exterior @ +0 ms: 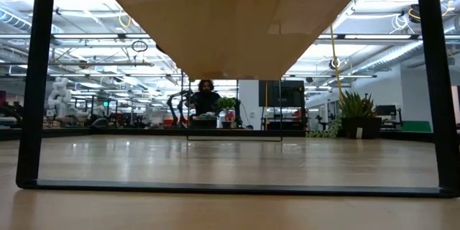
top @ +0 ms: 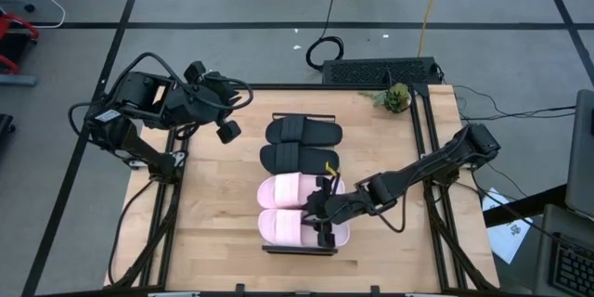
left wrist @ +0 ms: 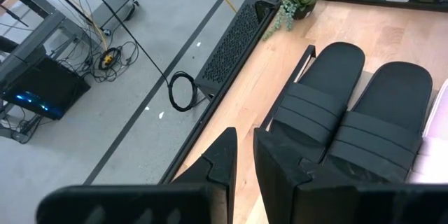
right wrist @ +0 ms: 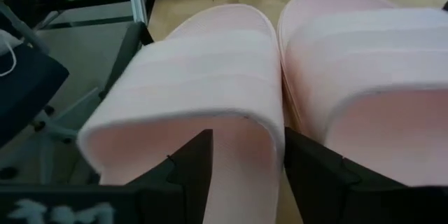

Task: Pick and place slides into the shelf
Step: Put the pink slide on the shelf, then return to Home Position

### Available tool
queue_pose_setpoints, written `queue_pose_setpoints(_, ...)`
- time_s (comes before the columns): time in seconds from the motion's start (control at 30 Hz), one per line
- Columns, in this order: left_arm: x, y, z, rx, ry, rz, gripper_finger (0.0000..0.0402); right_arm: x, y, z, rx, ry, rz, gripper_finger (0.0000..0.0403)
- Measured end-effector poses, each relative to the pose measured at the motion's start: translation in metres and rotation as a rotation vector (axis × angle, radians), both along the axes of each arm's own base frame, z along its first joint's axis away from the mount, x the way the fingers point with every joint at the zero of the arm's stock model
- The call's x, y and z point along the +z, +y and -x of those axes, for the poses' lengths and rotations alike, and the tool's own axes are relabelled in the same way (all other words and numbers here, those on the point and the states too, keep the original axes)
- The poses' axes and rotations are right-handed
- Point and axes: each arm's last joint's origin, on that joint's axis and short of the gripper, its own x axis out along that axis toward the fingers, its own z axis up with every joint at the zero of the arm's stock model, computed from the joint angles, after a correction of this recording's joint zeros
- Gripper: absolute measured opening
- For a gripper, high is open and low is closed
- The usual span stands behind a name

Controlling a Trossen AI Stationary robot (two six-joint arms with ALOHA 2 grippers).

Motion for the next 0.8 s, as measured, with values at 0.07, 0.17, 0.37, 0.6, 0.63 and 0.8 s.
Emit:
queue_pose_setpoints(0.07, 0.000, 0.000, 0.000, 0.000, 0.000, 0.000, 0.0053, 0.004, -0.001, 0.003, 0.000, -0.001, 0.000, 0.0162)
queue_pose_setpoints(0.17, 0.000, 0.000, 0.000, 0.000, 0.000, 0.000, 0.0053, 0.010, -0.003, 0.007, -0.001, -0.005, 0.000, 0.0162)
queue_pose_setpoints(0.37, 0.000, 0.000, 0.000, 0.002, -0.001, 0.001, 0.0053, 0.010, -0.006, 0.012, -0.004, 0.038, 0.019, 0.0162)
queue_pose_setpoints(0.6, 0.000, 0.000, 0.000, 0.003, -0.003, 0.003, 0.0053, 0.011, -0.007, 0.015, -0.010, 0.055, 0.015, 0.0162)
queue_pose_setpoints(0.63, 0.000, 0.000, 0.000, 0.003, -0.003, 0.003, 0.0053, 0.011, -0.007, 0.015, -0.011, 0.056, 0.007, 0.0162)
queue_pose_setpoints(0.8, 0.000, 0.000, 0.000, -0.001, 0.001, -0.001, 0.0053, 0.020, -0.009, 0.023, -0.011, 0.066, -0.026, 0.0162)
